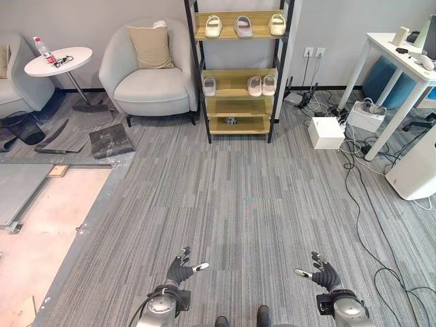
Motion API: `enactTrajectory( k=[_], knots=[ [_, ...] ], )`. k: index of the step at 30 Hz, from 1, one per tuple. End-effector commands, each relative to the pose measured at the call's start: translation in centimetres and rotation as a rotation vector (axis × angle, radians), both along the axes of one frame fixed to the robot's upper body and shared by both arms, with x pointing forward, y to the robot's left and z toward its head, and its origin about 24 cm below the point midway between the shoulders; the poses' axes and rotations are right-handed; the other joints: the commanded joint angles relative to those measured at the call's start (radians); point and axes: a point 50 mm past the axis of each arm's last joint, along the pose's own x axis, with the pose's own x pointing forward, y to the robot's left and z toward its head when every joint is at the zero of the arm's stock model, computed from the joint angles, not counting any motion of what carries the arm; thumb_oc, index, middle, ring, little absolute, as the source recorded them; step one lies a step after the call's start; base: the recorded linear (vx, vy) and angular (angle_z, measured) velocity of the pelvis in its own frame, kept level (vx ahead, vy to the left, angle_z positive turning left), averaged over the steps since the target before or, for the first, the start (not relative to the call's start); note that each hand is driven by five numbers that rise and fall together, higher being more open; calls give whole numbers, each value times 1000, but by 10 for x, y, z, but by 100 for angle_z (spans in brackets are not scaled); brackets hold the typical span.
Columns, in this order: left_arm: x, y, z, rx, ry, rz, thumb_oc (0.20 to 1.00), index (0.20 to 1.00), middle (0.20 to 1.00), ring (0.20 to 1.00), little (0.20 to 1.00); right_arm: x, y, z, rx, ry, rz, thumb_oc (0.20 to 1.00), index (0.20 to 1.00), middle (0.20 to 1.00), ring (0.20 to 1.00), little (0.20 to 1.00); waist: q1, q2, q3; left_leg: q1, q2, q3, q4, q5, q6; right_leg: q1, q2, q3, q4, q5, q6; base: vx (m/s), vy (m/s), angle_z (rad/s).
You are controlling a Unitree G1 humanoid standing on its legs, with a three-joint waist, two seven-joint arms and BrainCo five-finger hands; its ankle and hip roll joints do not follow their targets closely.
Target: Arrange the slippers neatly on the shoe rack.
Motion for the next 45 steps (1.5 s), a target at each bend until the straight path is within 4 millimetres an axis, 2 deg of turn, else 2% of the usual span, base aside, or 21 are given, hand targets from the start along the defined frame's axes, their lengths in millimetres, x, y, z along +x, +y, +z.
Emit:
enactTrajectory(
  k=[1,12,16,19,22,33,41,45],
  knots=[
    [20,2,12,-14,-80,20,1000,1000,1000,1000,1000,11,3,8,14,-66,12,1000,1000,1000,1000,1000,12,-38,-26,-34,-11,-73,-10,-2,-31,54,-55,-5,2,-79,70,0,0,0],
    [17,0,10,-41,-69,22,1000,1000,1000,1000,1000,10,4,7,16,-59,23,1000,1000,1000,1000,1000,7,-38,-25,-37,-10,-73,-10,-3,-32,53,-58,-7,2,-78,70,0,0,0],
    [20,-1,12,-32,-74,7,1000,1000,1000,1000,1000,10,4,8,22,-67,5,1000,1000,1000,1000,1000,1,-38,-16,-44,-8,-75,-10,4,-47,51,-60,-23,2,-77,69,-16,0,4],
    [29,-5,16,-28,-99,-17,1000,1000,1000,1000,1000,10,-1,10,27,-83,-34,1000,1000,1000,1000,1000,-13,-43,0,-78,7,-53,-10,24,-74,35,-74,-73,2,-68,73,-77,-6,19],
    [31,-5,17,-26,-105,-18,1000,1000,1000,1000,1000,9,0,9,29,-80,-32,1000,1000,1000,1000,1000,-15,-43,-1,-75,10,-43,-10,24,-76,36,-73,-82,2,-68,75,5,-14,46],
    [17,3,12,-35,-79,48,1000,1000,1000,1000,1000,18,10,13,29,-94,45,1000,1000,1000,1000,1000,3,-42,-11,-37,-1,-45,-10,-8,-35,44,-57,-10,2,-78,69,24,6,-12],
    [10,15,12,-6,-68,54,1000,1000,1000,1000,1000,18,9,13,48,-89,35,1000,1000,1000,1000,1000,10,-51,0,-26,-9,-56,-10,-20,-19,60,-62,-13,2,-84,70,47,38,-7],
    [8,21,13,-1,-69,79,1000,1000,1000,1000,1000,22,10,13,53,-93,33,1000,1000,1000,1000,1000,16,-52,12,-35,-14,-61,-2,-22,-7,37,-70,-6,47,-95,72,10,73,0]
  ],
)
